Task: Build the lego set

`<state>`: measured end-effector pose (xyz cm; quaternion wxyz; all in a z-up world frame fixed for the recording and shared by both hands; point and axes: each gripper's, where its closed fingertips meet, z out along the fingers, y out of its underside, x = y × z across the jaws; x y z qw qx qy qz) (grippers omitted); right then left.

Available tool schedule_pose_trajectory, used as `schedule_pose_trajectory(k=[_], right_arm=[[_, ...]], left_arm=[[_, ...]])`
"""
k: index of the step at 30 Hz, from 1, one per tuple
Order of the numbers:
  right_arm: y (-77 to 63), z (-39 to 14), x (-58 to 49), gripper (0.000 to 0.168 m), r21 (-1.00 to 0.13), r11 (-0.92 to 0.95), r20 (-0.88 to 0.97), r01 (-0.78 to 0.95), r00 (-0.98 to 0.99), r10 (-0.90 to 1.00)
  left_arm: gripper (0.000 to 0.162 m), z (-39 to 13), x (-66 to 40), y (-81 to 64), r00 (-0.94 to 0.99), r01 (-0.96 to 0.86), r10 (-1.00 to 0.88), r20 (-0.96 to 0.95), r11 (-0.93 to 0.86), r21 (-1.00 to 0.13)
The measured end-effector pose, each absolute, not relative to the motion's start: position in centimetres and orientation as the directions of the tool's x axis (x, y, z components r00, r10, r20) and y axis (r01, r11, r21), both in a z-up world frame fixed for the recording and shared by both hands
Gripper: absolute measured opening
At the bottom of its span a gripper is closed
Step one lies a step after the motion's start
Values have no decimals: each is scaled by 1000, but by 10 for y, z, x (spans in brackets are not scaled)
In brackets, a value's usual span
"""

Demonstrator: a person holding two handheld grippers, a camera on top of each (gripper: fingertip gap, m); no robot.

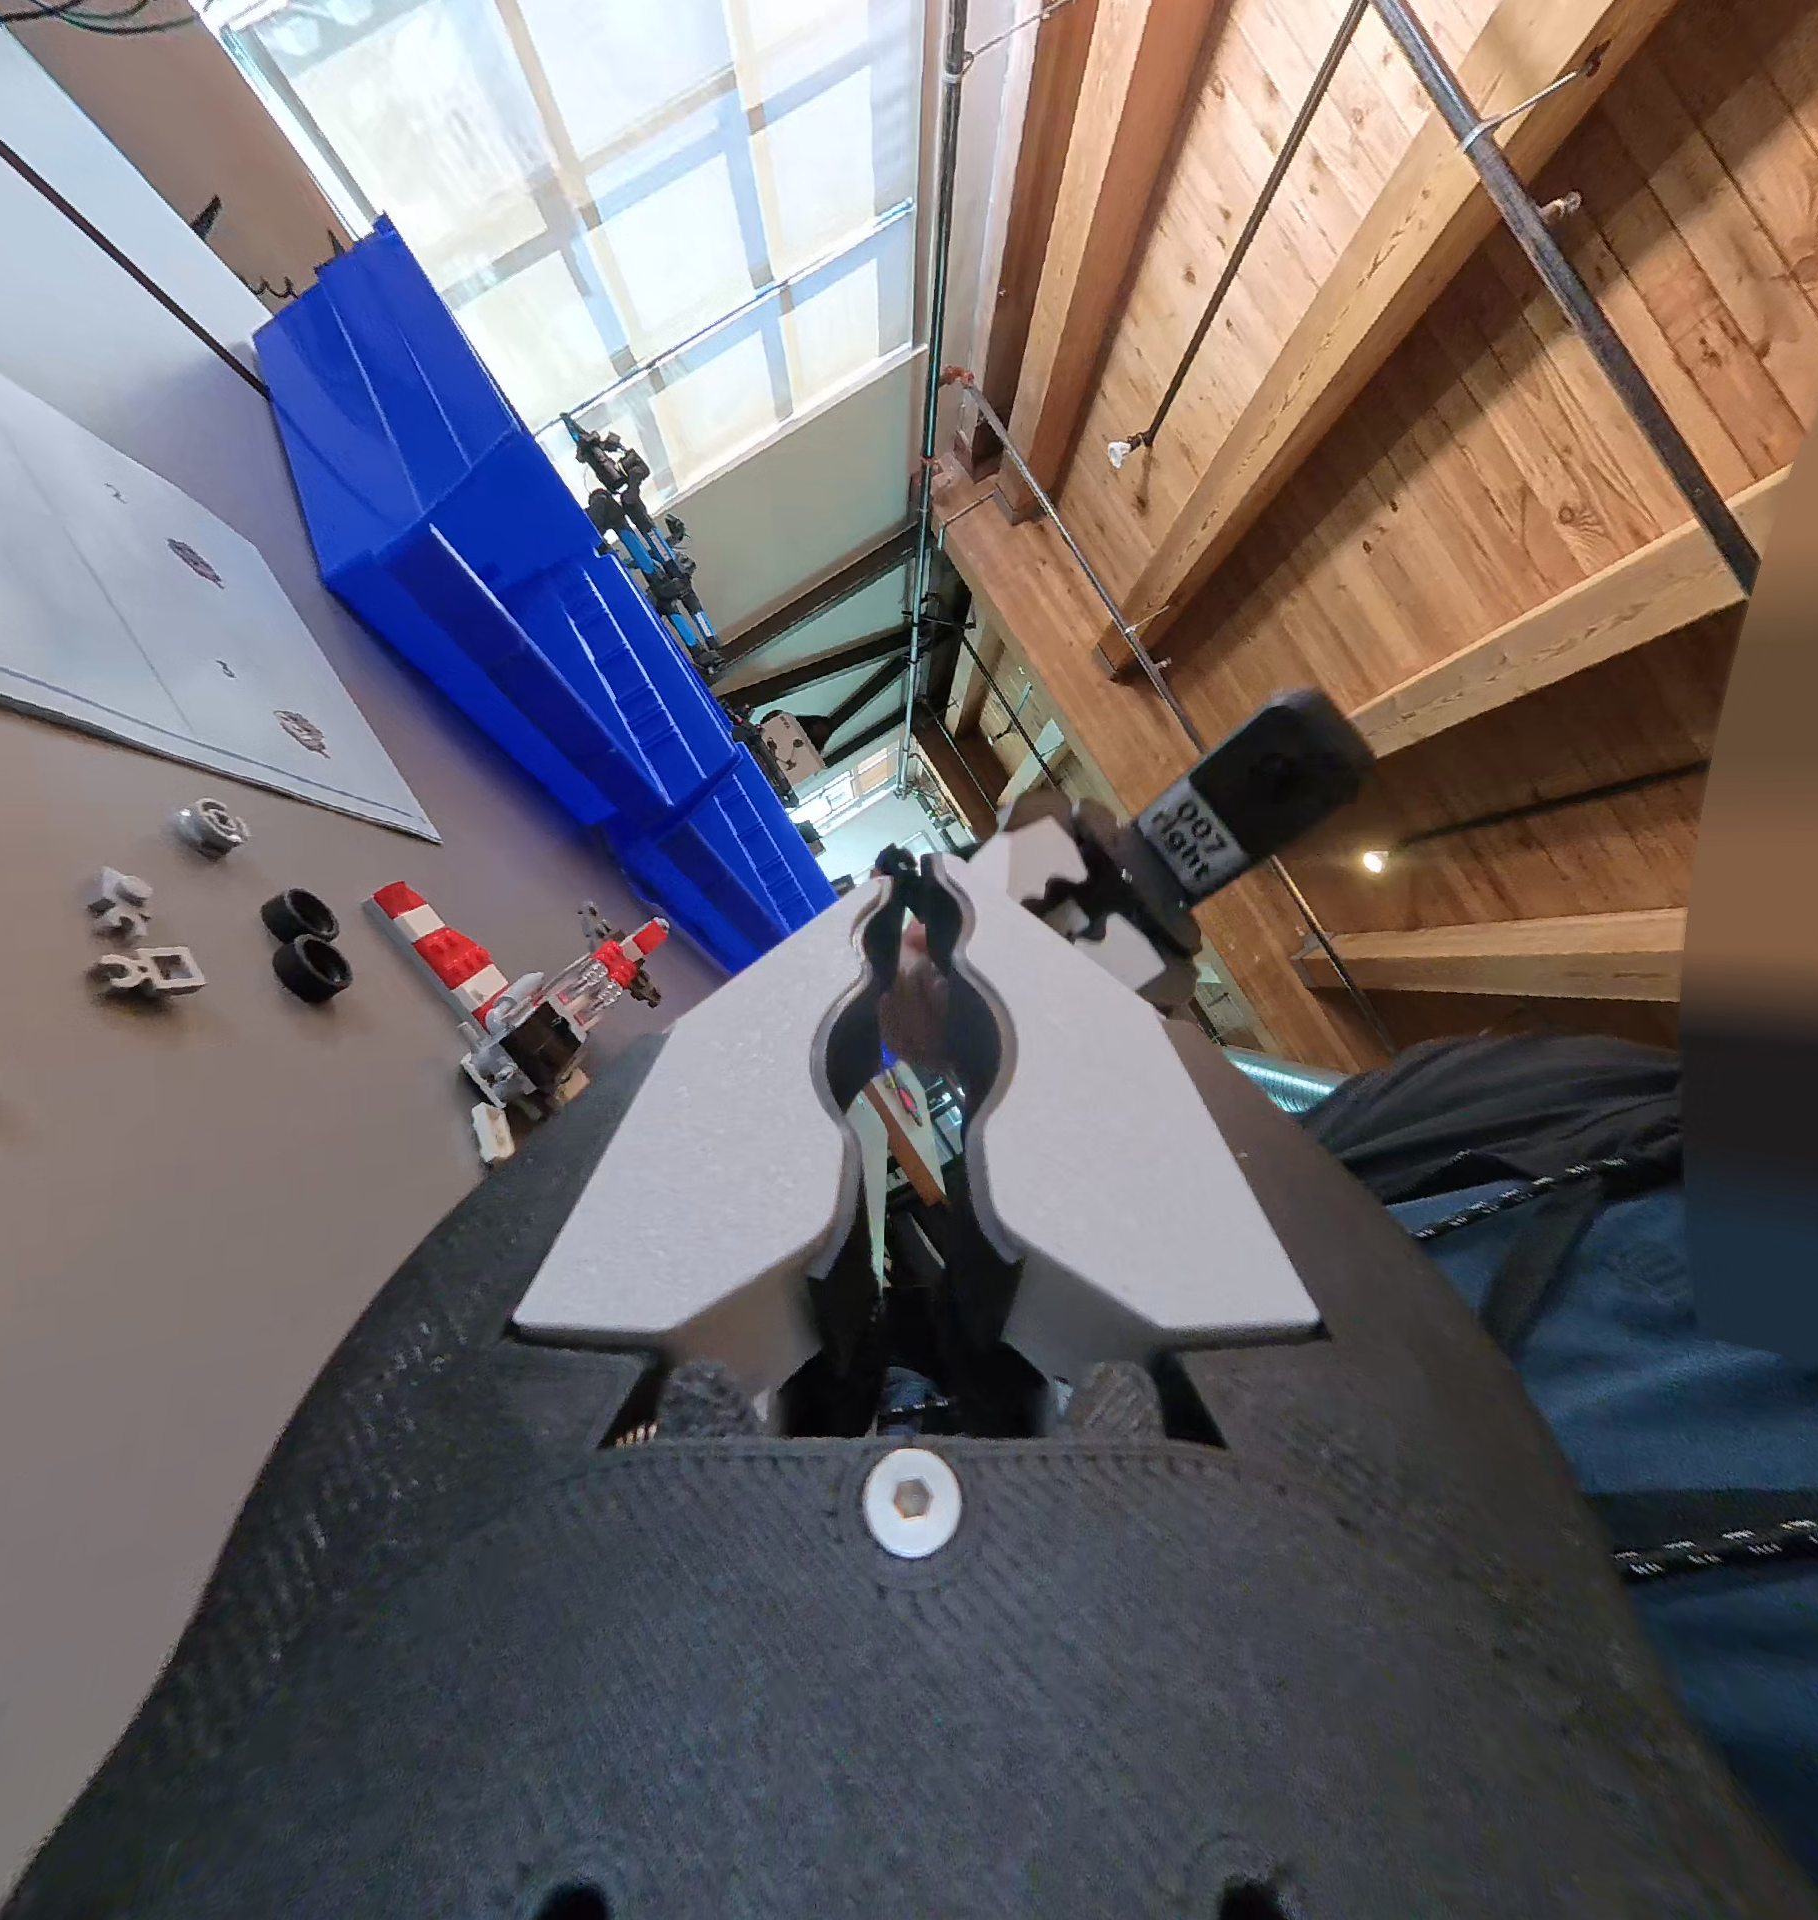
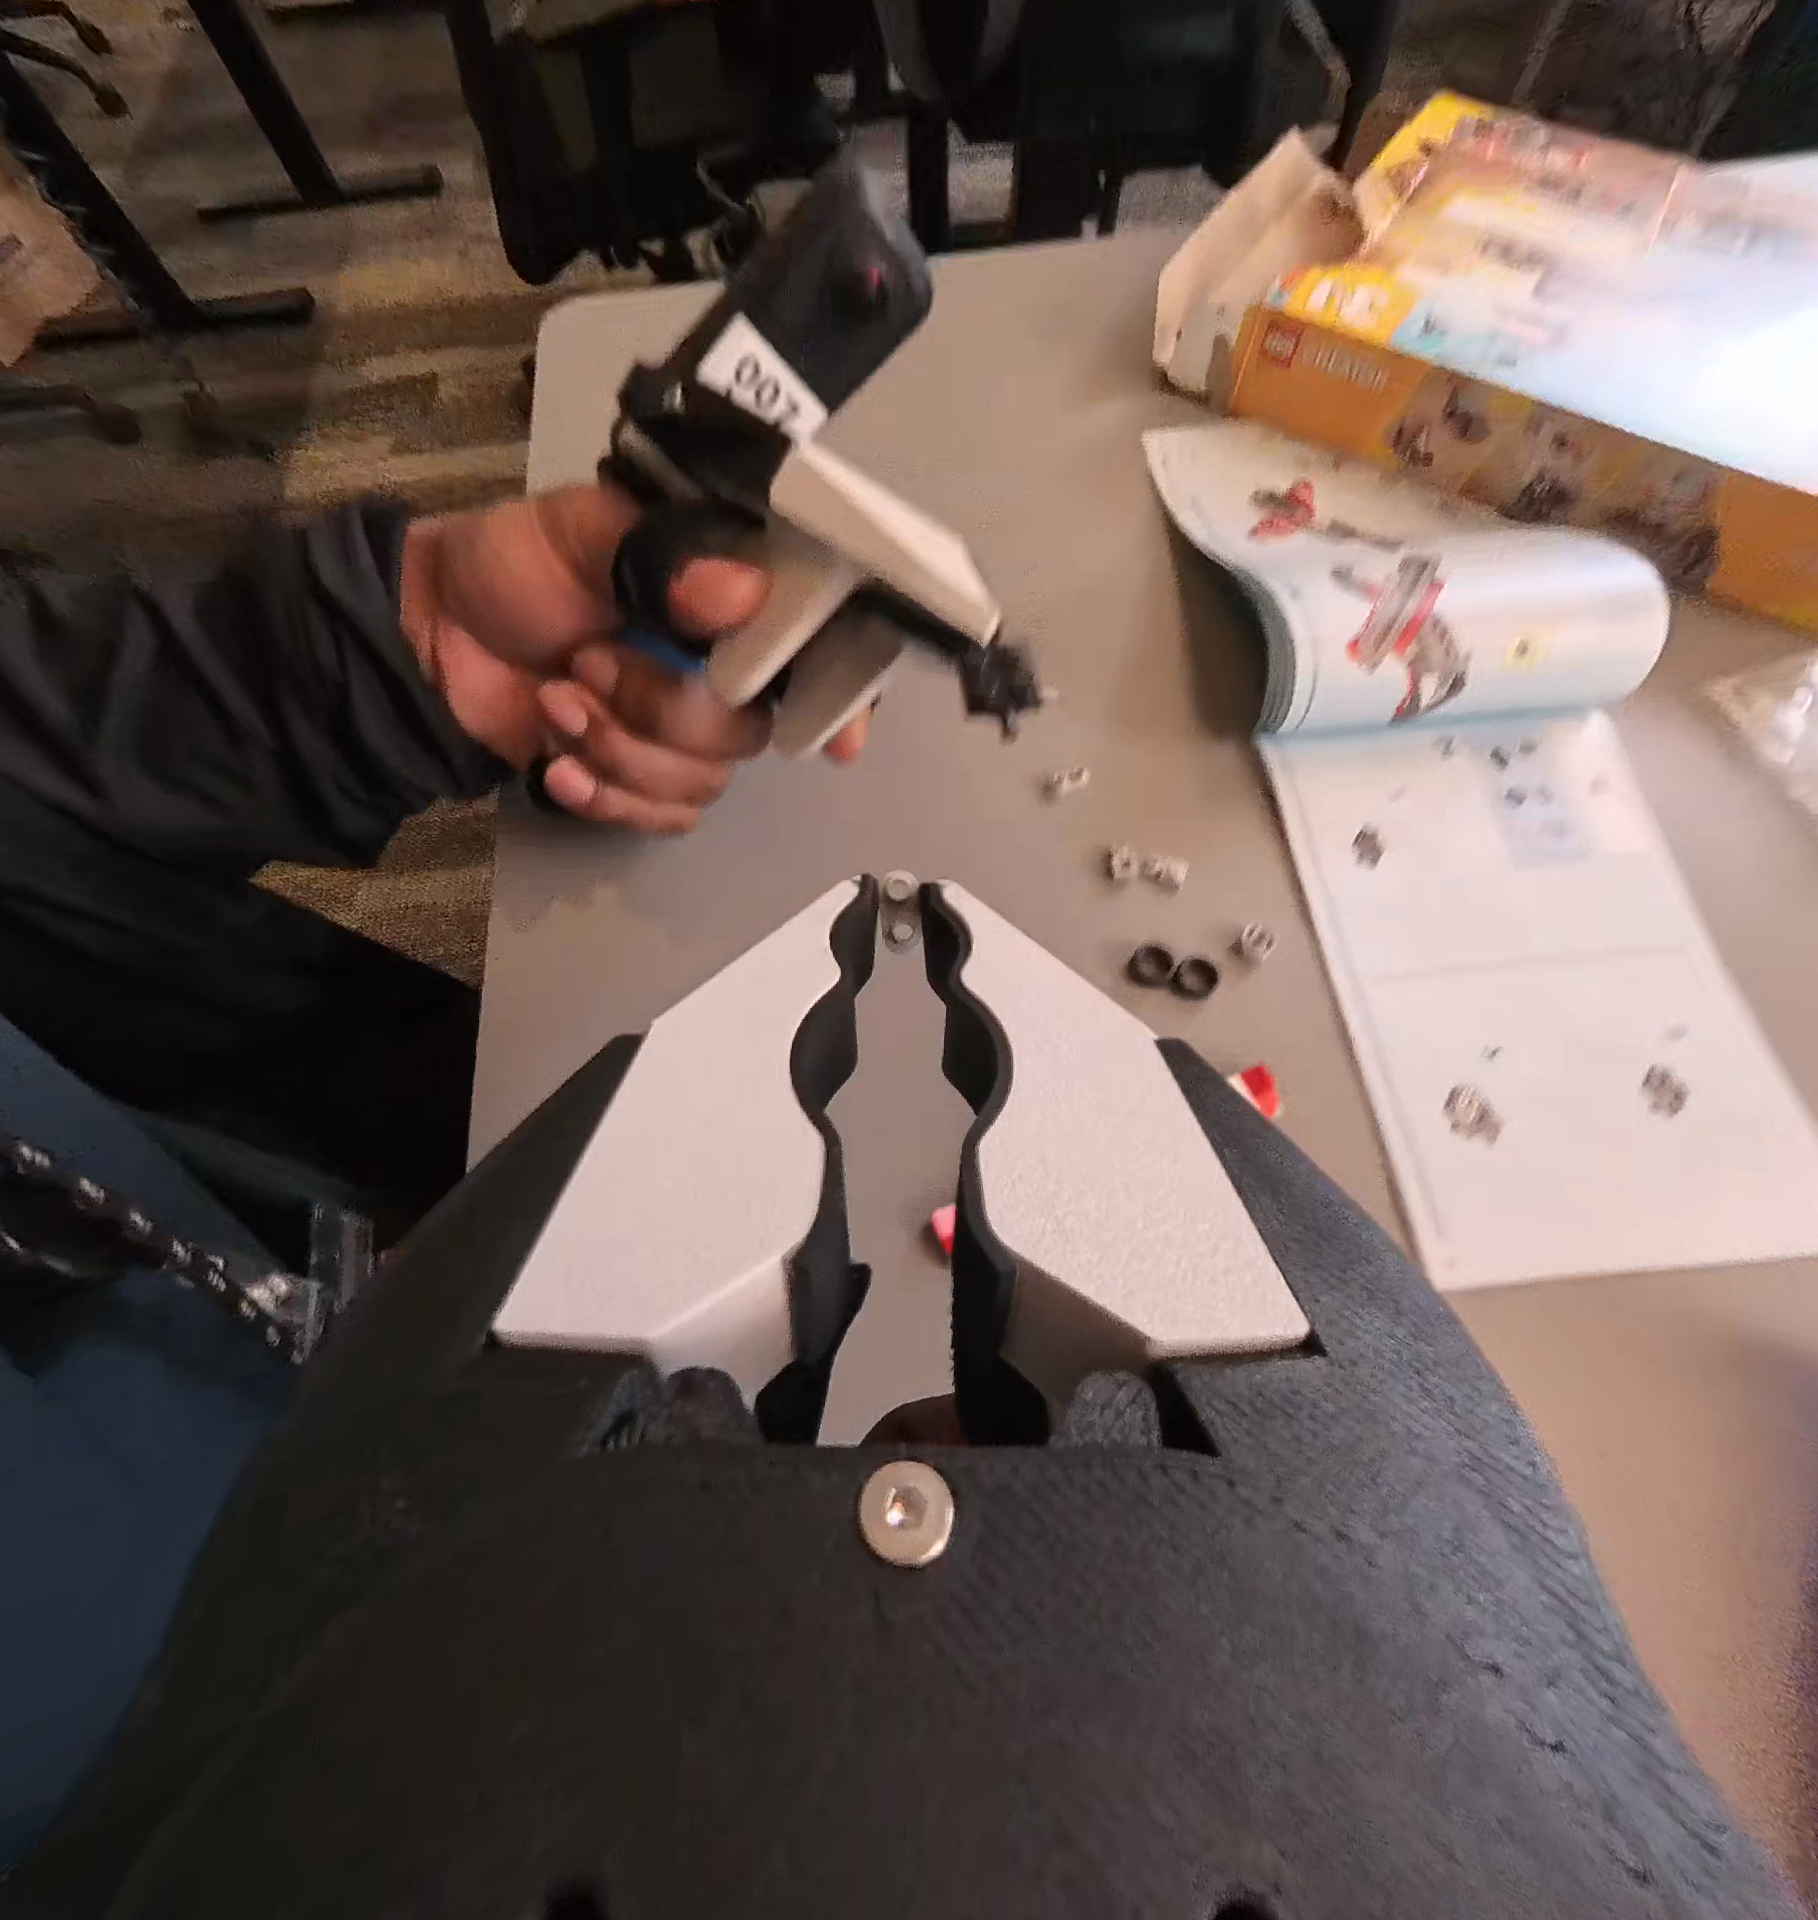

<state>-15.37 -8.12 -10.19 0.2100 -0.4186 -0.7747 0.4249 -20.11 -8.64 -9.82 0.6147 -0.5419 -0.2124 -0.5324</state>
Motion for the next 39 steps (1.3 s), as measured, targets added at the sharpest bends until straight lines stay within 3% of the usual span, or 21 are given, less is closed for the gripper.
schedule_pose_trajectory(k=[11, 39], right_arm=[[-91, -83, -193, 8, -818, 367, 12, 444, -624, 781], [-95, -86, -197, 8, -799, 385, 6, 461, -635, 773]], left_arm=[[3, -94, -192, -89, 368, 852, -466, 805, -178, -492], [2, -90, -189, -90, 364, 848, -489, 792, -177, -500]])
